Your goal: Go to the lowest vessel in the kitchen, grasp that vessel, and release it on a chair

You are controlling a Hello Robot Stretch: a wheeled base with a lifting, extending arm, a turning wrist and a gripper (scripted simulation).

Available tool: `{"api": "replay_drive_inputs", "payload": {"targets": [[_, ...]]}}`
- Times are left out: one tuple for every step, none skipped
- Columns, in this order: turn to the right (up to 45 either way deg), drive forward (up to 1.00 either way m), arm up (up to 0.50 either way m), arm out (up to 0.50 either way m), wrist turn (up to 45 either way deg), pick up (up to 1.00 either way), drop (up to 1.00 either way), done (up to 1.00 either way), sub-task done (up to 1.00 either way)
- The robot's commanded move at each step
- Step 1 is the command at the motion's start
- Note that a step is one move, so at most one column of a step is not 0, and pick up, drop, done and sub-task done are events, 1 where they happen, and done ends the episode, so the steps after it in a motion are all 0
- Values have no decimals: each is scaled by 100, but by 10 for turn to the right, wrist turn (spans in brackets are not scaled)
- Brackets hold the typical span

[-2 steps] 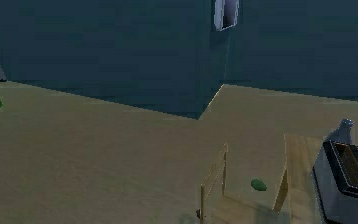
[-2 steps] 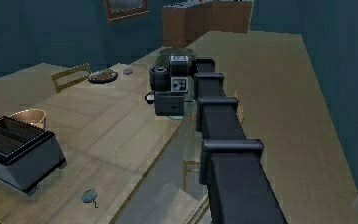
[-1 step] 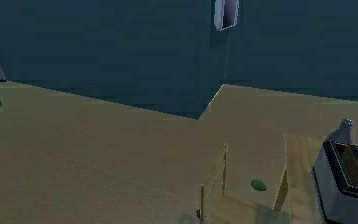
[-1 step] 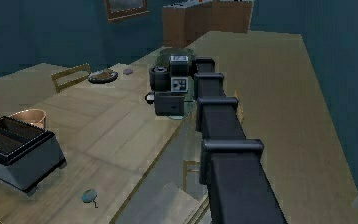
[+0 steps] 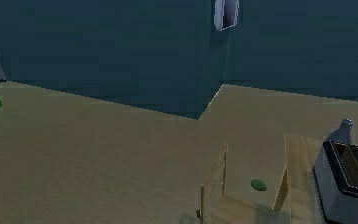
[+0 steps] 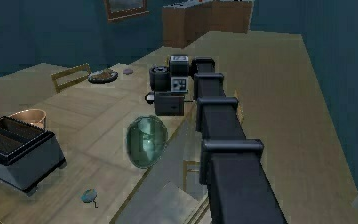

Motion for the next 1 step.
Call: {"api": "replay_drive_inputs", "payload": {"targets": [[0, 0, 0, -10, 0, 0, 0, 0, 0]]}}
